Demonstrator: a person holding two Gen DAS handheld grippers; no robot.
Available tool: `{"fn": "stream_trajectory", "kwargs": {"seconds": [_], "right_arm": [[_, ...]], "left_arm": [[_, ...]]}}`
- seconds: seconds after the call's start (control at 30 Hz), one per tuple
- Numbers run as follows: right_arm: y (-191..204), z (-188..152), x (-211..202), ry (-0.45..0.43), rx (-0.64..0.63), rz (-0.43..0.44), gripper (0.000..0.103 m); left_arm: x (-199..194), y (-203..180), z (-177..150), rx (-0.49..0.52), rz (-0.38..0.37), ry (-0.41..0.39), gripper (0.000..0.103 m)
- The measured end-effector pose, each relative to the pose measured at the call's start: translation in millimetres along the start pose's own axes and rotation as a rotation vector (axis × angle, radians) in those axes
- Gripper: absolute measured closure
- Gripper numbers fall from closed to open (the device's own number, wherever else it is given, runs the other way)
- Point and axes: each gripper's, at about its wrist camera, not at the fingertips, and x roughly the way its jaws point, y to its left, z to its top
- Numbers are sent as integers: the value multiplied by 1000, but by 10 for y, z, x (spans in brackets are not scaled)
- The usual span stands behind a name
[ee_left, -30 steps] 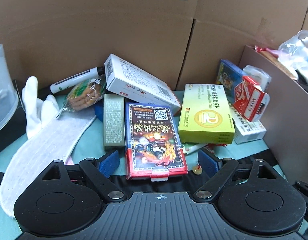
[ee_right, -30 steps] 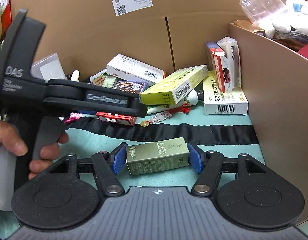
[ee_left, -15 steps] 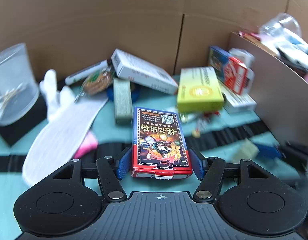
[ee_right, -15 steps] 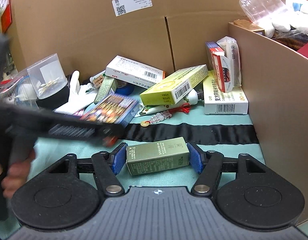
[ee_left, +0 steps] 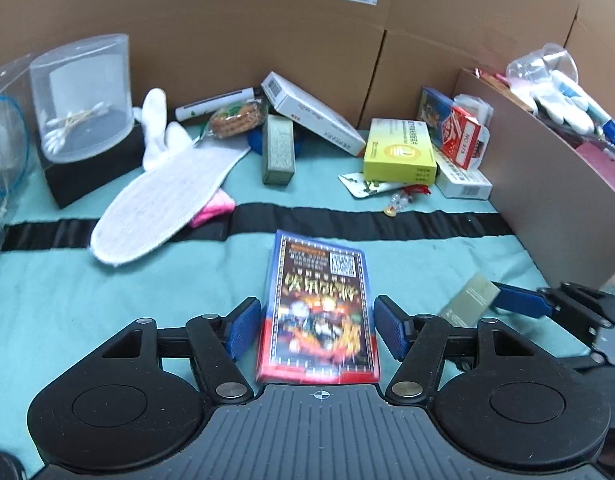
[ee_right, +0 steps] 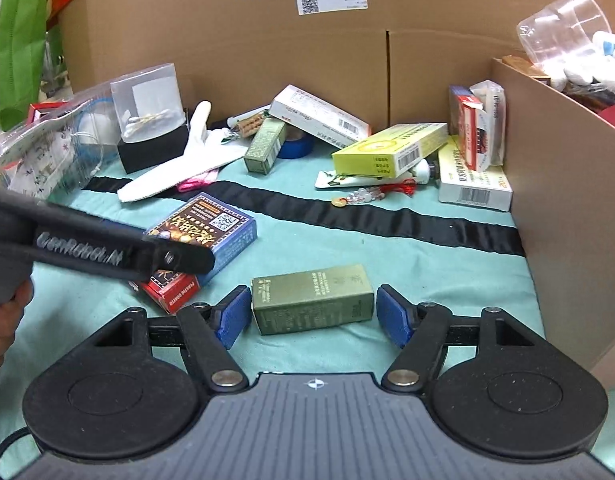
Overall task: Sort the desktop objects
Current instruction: 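Grip the olive-green small box with the right tool while the left tool grips the card box, then carry the card box and olive-green box in both tools to the clear tray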
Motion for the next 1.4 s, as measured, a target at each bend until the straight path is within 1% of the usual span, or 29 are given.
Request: {"fn": "stream_trajectory", "kwargs": {"seconds": [0.07, 0.1, 0.13, 0.2, 0.27, 0.33, 0.37, 0.4, 0.43, 0.63, 0.7, 0.8, 0.9, 0.97, 1.07, 1.2, 1.33, 1.4], "right_arm": [[2, -5, -1, 1, -2, -4, 31], [5, -4, 0, 1, -5, -6, 31], [9, -3, 1, 3, -8, -7, 31], [15, -3, 1, 3, -16, -12, 34], [19, -2, 0, 1, -18, -29, 35], [3, -4, -9, 0, -2, -42, 35], [-11, -4, -18, 1, 10, -51, 35], [-18, -6, -30, 3, 17, -54, 35], [-22, -8, -49, 7, 21, -54, 36], [32, 31, -200, -8, 17, -42, 36], [85, 83, -254, -25, 13, -15, 36], [219, 201, -314, -49, -3, 39, 36], [457, 357, -360, -79, -52, 104, 36], [648, 472, -380, -97, -90, 157, 36], [1001, 661, -418, -129, -160, 239, 36], [1495, 913, -415, -177, -255, 327, 36], [1974, 1133, -274, -200, -330, 391, 36], [2180, 1220, -156, -198, -359, 424, 36]], "left_arm": [[48, -27, 14, 24, 16, -6, 27], [55, -46, 14, 43, 27, -8, 36], [58, -67, 13, 66, 37, -9, 39], [60, -81, 10, 79, 44, -9, 39], [76, -96, 5, 89, 49, -13, 26], [112, -142, -18, 127, 74, -23, 25], [128, -176, -35, 163, 90, -28, 29], [127, -199, -49, 183, 104, -37, 38], [114, -201, -53, 185, 99, -40, 41], [-91, -45, -68, 87, 40, -28, 42], [-250, 7, -85, 71, 37, -58, 42], [-581, 111, -70, 60, 37, -128, 42], [-981, 295, -13, 42, 40, -207, 42], [-1239, 449, 26, 28, 57, -254, 42], [-1605, 732, 89, 8, 109, -317, 42], [-1932, 1166, 156, -40, 206, -360, 42], [-2103, 1580, 212, -82, 301, -377, 42], [-2140, 1784, 234, -105, 328, -377, 42]]}}
